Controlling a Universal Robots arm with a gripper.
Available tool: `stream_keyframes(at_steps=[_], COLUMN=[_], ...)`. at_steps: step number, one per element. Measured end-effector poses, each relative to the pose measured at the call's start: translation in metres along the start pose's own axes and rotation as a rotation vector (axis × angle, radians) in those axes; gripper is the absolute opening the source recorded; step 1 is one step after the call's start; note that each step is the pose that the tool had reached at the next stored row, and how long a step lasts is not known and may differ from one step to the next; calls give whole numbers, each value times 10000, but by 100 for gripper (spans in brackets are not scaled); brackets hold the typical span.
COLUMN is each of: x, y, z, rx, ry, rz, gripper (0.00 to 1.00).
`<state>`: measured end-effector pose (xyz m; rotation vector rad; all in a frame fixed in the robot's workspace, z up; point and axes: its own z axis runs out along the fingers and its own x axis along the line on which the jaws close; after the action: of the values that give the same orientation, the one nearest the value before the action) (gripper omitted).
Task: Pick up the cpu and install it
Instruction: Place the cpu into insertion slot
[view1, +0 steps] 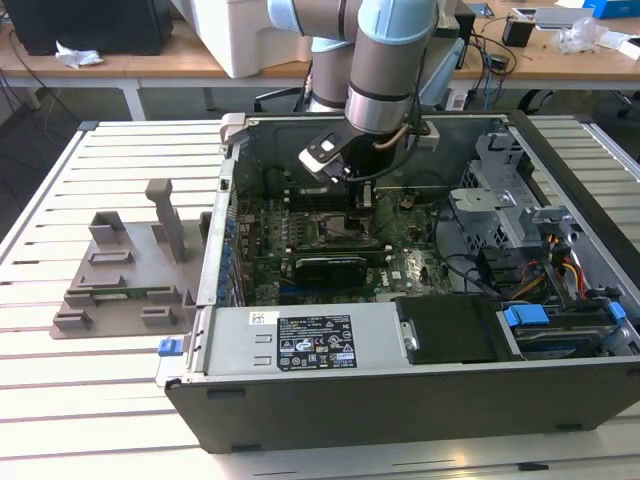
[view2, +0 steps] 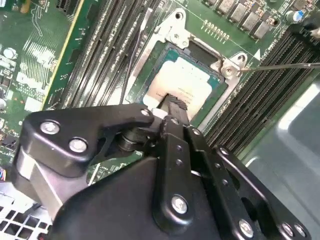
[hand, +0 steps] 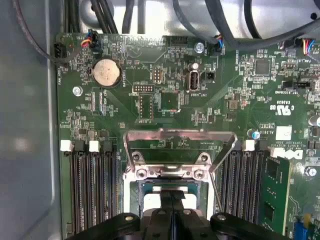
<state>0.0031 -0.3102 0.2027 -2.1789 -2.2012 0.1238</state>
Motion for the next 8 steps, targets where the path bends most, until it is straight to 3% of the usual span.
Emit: stream_keyframes(at_steps=[8], x=[-13], y=[-41], z=[-494], rx=[1], ry=[-1], rz=[0], gripper=[11])
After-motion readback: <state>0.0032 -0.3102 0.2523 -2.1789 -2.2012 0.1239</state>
